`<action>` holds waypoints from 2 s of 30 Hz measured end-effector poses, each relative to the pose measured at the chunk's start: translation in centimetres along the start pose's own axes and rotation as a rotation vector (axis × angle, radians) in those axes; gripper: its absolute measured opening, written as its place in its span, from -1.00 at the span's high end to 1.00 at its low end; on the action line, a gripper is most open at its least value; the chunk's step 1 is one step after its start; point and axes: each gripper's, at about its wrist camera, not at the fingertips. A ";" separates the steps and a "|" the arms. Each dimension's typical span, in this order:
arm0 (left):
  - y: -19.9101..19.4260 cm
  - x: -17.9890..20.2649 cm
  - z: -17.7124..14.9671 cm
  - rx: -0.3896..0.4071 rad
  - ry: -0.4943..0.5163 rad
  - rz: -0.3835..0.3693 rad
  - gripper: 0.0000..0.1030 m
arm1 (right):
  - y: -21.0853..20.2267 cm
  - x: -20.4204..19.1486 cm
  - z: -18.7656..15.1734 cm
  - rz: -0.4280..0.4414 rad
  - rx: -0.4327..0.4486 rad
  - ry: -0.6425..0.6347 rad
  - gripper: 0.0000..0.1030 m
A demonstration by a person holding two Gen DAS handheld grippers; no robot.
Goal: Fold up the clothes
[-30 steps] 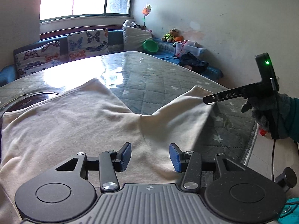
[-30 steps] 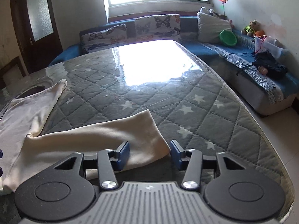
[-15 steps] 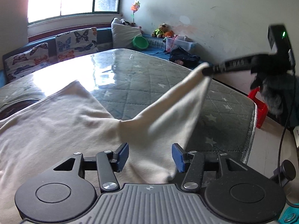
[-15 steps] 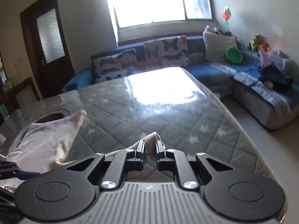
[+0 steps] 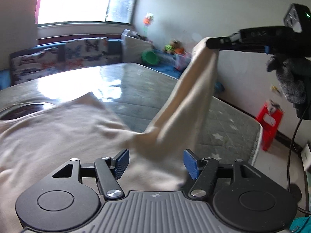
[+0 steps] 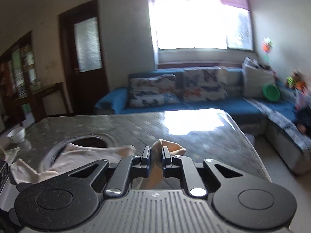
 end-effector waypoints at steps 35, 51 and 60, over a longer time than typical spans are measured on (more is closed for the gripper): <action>-9.5 -8.8 -2.4 0.149 -0.205 0.228 -0.22 | 7.9 -16.8 -2.8 0.423 -0.254 -0.268 0.54; -4.2 -8.3 -2.0 0.044 -0.101 0.284 0.51 | 5.4 -11.1 -8.2 0.278 -0.340 -0.245 -0.01; -4.8 -7.6 -1.1 0.078 -0.085 0.304 0.68 | 5.0 -10.3 -9.5 0.250 -0.309 -0.172 -0.01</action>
Point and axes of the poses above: each gripper's, at about its wrist camera, not at the fingertips, and y roughly the way its jaws point, x to its right, z to its top, and after that the axes turned 14 degrees about -y, right-handed
